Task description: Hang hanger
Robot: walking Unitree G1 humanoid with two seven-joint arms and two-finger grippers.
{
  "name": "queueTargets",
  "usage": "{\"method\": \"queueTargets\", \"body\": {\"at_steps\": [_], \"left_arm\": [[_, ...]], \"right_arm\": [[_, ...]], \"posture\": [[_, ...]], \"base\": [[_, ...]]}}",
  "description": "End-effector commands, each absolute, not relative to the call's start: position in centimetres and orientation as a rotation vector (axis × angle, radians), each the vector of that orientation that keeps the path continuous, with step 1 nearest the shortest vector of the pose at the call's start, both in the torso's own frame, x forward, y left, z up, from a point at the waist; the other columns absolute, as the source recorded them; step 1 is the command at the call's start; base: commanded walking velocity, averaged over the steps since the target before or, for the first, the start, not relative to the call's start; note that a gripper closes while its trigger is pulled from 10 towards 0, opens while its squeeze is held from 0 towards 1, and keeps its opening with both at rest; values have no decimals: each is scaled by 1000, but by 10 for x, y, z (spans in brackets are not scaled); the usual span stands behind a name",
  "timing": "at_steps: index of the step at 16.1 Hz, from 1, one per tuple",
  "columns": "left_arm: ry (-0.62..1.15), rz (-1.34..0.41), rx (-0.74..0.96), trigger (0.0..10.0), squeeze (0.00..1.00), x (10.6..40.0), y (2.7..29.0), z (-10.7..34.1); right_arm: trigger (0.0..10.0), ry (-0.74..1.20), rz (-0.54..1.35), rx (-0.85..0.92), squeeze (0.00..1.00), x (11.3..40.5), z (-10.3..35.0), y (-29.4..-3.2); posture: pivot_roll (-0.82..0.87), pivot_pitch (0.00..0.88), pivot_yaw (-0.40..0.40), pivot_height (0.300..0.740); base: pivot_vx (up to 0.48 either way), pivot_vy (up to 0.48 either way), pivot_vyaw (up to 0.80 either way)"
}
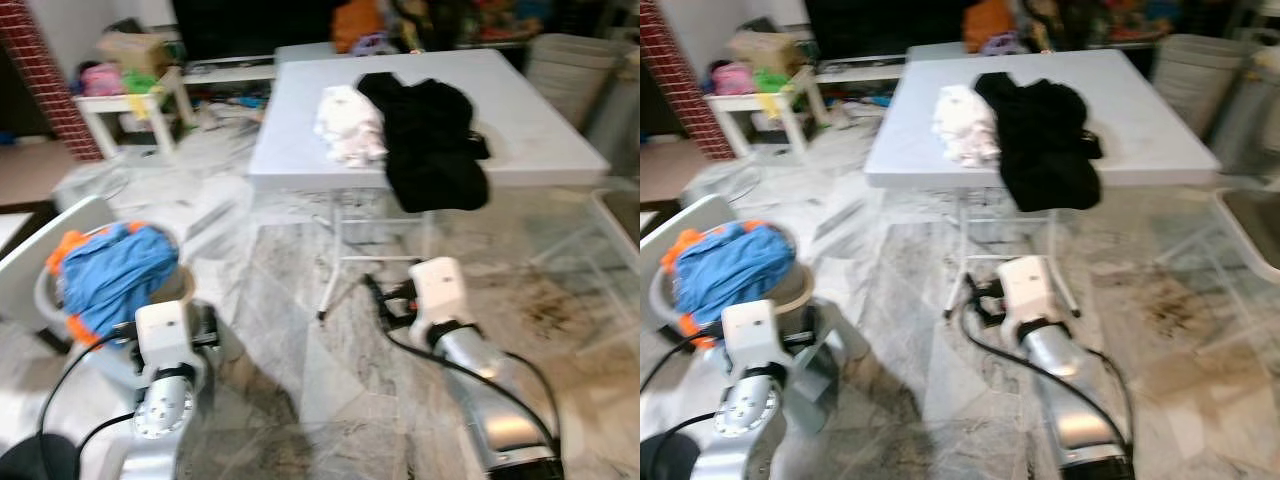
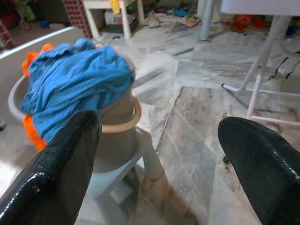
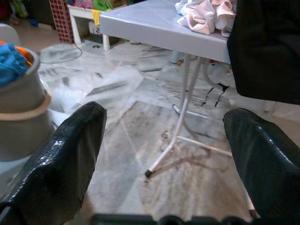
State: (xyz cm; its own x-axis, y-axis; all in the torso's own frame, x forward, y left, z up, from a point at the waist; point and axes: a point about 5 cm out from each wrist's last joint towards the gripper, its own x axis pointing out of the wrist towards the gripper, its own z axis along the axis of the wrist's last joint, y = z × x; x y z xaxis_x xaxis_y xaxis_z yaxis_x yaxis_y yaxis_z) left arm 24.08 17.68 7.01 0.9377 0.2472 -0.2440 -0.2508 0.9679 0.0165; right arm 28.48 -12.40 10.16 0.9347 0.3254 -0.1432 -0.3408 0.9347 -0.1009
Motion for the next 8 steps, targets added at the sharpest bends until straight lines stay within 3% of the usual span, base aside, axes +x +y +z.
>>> {"method": "queueTargets", "body": {"at_steps": [1, 8], "left_arm": [[234, 246, -11, 10000, 0, 244, 173, 75], [232, 246, -4, 10000, 0, 245, 174, 75]], "right_arm": [[10000, 117, 329, -126, 0, 286, 105, -129], [10000, 115, 322, -127, 0, 287, 106, -129]], "posture": [[-60, 7, 52, 740], [-60, 7, 54, 740]], "base": [[0, 458, 0], [0, 480, 0]]}}
